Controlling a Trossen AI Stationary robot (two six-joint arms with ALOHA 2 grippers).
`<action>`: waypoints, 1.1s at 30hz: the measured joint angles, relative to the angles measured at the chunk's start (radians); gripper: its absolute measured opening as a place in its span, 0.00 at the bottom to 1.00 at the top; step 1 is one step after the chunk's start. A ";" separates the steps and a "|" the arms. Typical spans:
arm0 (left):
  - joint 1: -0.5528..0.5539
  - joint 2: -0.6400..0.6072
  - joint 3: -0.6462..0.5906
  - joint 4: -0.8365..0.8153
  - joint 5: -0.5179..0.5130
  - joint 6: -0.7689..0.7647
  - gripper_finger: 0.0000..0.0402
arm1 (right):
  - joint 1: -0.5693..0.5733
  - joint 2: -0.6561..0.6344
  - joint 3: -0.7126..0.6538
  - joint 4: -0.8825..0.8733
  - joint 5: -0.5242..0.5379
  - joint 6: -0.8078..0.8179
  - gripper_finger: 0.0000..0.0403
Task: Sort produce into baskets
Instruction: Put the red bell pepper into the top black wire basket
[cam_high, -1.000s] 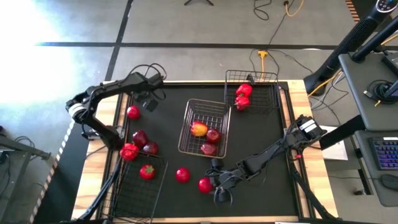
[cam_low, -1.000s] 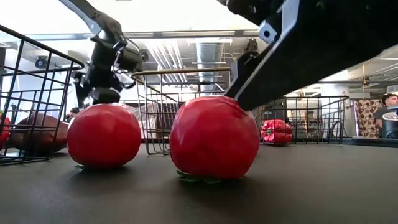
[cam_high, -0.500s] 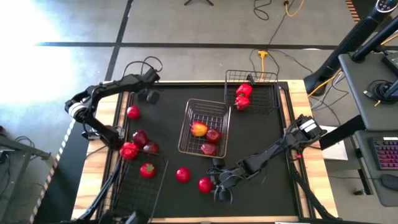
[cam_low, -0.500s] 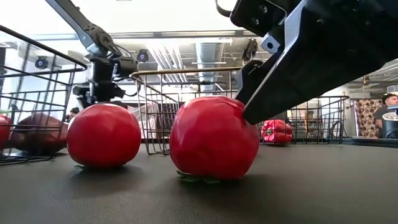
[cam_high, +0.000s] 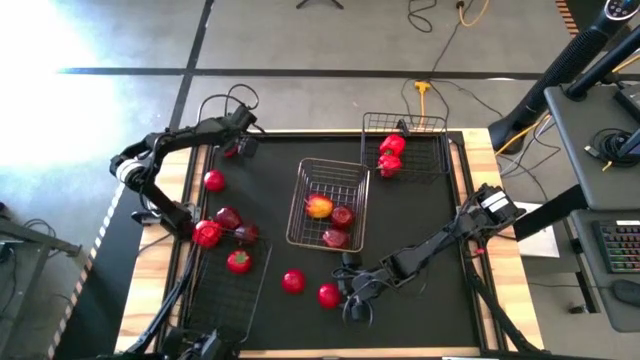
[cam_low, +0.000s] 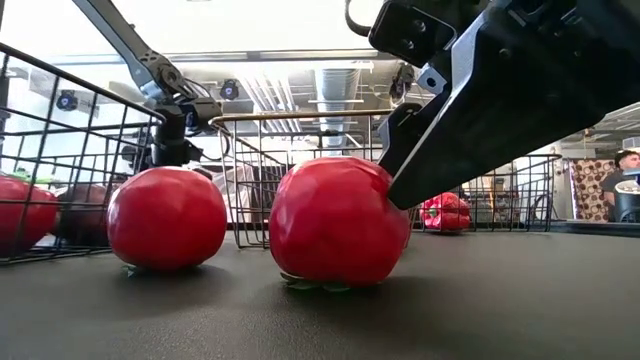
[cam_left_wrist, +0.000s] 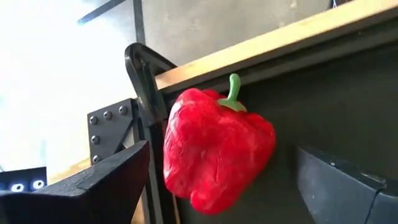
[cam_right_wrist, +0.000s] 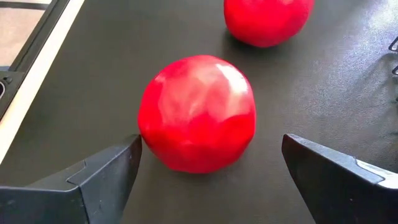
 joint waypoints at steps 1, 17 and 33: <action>0.001 0.004 0.000 0.006 -0.002 -0.008 0.89 | 0.000 0.000 0.000 0.000 0.000 0.000 0.94; 0.001 0.011 -0.002 0.007 0.038 -0.031 0.66 | -0.005 0.000 -0.001 0.007 0.000 0.001 0.94; -0.104 -0.012 -0.033 -0.061 0.073 -0.027 0.16 | -0.009 0.000 -0.001 0.028 -0.003 0.000 0.94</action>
